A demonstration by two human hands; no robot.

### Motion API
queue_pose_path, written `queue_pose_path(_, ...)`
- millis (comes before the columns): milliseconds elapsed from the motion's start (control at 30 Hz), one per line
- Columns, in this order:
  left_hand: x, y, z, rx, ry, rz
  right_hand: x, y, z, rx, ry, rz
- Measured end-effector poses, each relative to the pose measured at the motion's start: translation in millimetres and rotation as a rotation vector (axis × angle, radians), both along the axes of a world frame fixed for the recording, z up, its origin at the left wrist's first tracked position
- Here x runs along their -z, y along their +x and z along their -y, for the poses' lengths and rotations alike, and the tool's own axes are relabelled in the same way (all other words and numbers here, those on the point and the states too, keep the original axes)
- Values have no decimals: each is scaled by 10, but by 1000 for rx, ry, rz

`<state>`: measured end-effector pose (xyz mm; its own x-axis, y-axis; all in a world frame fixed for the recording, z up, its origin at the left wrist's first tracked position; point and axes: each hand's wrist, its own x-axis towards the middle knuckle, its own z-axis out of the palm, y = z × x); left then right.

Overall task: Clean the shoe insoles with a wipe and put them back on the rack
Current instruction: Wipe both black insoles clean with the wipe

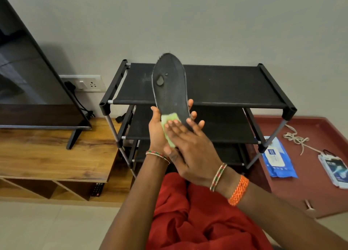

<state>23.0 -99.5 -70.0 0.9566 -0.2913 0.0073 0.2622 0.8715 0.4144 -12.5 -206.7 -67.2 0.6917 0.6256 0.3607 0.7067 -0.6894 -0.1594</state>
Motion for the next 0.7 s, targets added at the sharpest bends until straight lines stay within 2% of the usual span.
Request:
queue_pose_path(100,-18,-7,111,-51,79,-50,-90,51,-54,104,-63,24)
queue_pose_path(233,37,44,-69,-60,-25,-89,10,-123,51,-7,-115,-14)
queue_pose_path(433,99,-67,171,-93,231,-146,-72,91,24,105,-140,6)
queue_pose_path(600,48,-12,-50,-82,39,-160,-3,-149,106,-40,-158,-26)
queue_pose_path(700,81,-36,111,-49,93,-141,-43,-30,86,26,-168,13)
